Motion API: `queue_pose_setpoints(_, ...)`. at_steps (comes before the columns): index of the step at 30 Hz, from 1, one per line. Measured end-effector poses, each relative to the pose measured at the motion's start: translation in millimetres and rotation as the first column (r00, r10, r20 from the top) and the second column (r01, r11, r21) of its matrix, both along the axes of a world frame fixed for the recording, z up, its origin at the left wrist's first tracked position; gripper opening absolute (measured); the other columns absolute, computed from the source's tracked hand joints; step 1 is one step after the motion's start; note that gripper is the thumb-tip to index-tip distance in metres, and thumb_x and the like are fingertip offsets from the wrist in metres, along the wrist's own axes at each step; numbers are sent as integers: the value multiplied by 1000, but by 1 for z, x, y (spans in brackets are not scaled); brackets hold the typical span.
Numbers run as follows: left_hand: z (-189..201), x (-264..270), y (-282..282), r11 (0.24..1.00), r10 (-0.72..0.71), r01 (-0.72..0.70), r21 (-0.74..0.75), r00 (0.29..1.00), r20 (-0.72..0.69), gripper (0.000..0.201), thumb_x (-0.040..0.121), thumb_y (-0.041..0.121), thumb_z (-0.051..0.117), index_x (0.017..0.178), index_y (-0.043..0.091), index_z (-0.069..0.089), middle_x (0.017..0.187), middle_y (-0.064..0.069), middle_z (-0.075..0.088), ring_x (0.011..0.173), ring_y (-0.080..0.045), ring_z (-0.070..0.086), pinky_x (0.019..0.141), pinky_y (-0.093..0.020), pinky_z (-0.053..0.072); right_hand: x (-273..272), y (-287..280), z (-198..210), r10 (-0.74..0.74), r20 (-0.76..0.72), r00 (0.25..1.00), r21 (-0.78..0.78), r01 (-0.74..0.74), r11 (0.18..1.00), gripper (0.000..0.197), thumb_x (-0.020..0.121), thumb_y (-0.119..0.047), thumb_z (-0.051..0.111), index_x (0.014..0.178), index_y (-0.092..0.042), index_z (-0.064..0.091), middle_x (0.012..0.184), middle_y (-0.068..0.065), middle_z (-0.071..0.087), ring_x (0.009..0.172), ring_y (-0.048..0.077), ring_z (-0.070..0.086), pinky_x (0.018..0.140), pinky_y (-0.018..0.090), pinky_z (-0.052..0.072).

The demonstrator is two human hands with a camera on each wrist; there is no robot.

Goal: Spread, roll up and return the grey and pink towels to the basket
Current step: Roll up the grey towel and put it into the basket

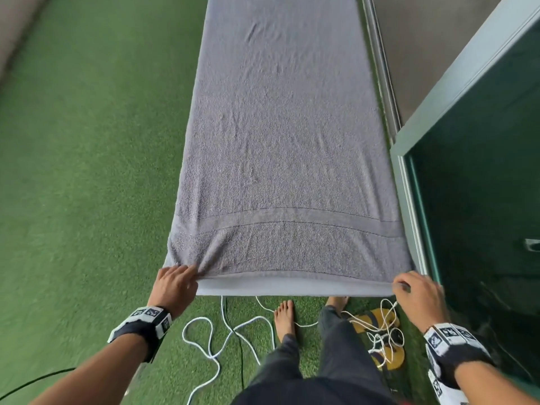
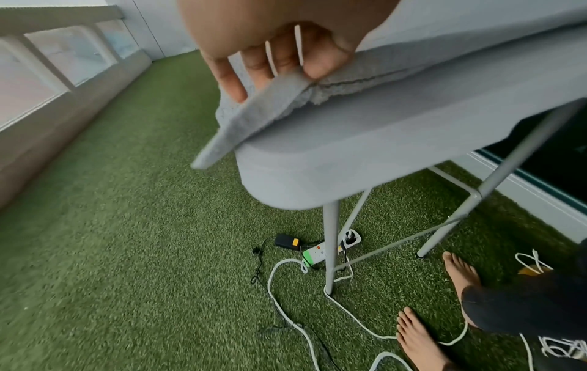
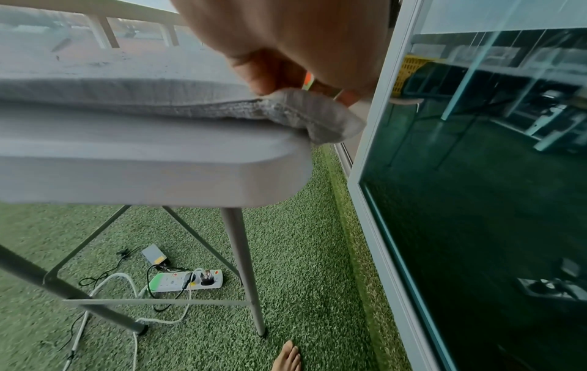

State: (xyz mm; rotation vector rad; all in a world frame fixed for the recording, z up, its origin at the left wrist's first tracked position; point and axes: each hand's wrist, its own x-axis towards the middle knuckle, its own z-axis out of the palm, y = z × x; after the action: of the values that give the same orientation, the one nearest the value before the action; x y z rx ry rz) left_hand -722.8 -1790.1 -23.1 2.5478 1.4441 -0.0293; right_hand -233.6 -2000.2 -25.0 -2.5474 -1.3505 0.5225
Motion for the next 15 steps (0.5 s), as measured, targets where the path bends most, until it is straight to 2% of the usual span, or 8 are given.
queue_pose_setpoints(2, -1, 2, 6, 1000, 21, -21, 3, 1000, -1, 29, 78, 31, 37, 72, 19, 62, 64, 3, 60, 63, -25, 61, 72, -39, 43, 3, 9, -2, -4, 45, 999, -5, 5, 1000, 35, 93, -20, 46, 60, -26, 54, 66, -8, 56, 69, 23, 52, 82, 40, 36)
queue_pose_setpoints(4, -4, 7, 16, 998, 47, -49, -30, 997, -62, 35, 83, 36, 31, 73, 20, 60, 69, 3, 61, 68, -25, 61, 76, -41, 40, 5, 24, -2, -46, 51, 998, -18, 47, 999, 39, 93, -25, 33, 59, -24, 53, 66, -6, 53, 71, 23, 50, 87, 42, 32)
queue_pose_setpoints(6, -7, 13, 24, 992, 102, -112, -52, 981, -167, 37, 87, 40, 27, 88, 21, 58, 83, 1, 61, 78, -25, 59, 80, -44, 37, 1, 34, -2, -75, 65, 995, -38, 78, 996, 32, 96, -20, 39, 71, -21, 60, 76, -2, 55, 80, 25, 50, 92, 43, 30)
queue_pose_setpoints(8, -10, 16, 25, 984, 173, -177, -2, 965, -198, 28, 88, 39, 37, 103, 19, 51, 93, -6, 54, 85, -28, 53, 83, -49, 37, -2, 34, -2, -99, 123, 987, -30, 103, 994, 13, 91, -12, 53, 90, -20, 64, 96, 6, 58, 94, 28, 51, 98, 45, 28)
queue_pose_setpoints(9, -10, 18, 23, 976, 217, -216, 24, 958, -189, 27, 87, 37, 45, 107, 19, 49, 98, -8, 50, 88, -29, 49, 85, -50, 36, -3, 33, -2, -128, 152, 980, -28, 134, 991, 14, 87, -11, 58, 97, -20, 63, 105, 8, 56, 100, 30, 50, 101, 46, 27)
queue_pose_setpoints(12, -7, 22, 13, 930, 368, -367, 20, 929, -48, 25, 82, 24, 54, 106, 17, 50, 106, -10, 46, 95, -30, 43, 87, -49, 35, -11, 29, 3, -196, 152, 969, 9, 197, 980, 23, 83, -9, 64, 104, -17, 63, 117, 11, 53, 108, 33, 46, 101, 48, 29)
queue_pose_setpoints(15, -10, 24, -2, 958, 287, -287, -17, 955, 69, 29, 74, 17, 50, 102, 11, 52, 103, -11, 49, 91, -29, 43, 81, -46, 42, -24, 21, -1, -28, 98, 995, 2, 28, 1000, 28, 78, 0, 65, 104, -11, 66, 111, 10, 54, 106, 29, 47, 93, 47, 38)
